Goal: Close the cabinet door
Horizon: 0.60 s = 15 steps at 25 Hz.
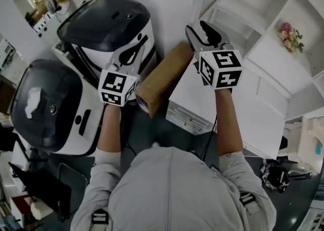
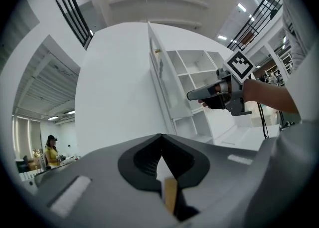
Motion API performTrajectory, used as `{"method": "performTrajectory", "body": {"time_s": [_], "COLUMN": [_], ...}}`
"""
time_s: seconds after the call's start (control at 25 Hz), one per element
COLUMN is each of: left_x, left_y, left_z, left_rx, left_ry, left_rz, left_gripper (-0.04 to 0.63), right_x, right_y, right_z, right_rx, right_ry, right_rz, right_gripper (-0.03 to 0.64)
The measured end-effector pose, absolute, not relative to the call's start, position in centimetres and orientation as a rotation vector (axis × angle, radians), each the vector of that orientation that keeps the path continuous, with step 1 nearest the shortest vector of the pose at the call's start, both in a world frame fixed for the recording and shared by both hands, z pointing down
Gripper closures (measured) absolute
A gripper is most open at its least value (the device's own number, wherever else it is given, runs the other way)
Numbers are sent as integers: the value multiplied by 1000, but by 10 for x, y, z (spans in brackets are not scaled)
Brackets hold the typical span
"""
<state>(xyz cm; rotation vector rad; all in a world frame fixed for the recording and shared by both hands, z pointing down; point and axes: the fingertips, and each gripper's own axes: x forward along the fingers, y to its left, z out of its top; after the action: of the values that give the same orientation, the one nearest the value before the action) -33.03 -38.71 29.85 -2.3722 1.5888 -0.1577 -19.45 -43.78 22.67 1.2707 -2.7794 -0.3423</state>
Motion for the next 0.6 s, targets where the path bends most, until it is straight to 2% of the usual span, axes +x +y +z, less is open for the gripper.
{"method": "performTrajectory", "body": {"time_s": [0.36, 0.48, 0.6], "left_x": [-347, -343, -343], "left_y": [-412, -413, -419], "left_z": [314, 315, 320], "left_rx": [-2494, -2541, -2558], "left_ry": [1490, 1423, 1415], "left_rz": [-123, -77, -75], "left_gripper": [578, 578, 578], "right_x": [-202, -201, -199], "right_y": [-465, -471, -472], "right_z": [224, 225, 224], "right_rx": [1486, 1533, 1544], "right_ry": [-2653, -2605, -2623], "right_rz": [-355, -382, -347], "right_gripper": [407, 441, 441]}}
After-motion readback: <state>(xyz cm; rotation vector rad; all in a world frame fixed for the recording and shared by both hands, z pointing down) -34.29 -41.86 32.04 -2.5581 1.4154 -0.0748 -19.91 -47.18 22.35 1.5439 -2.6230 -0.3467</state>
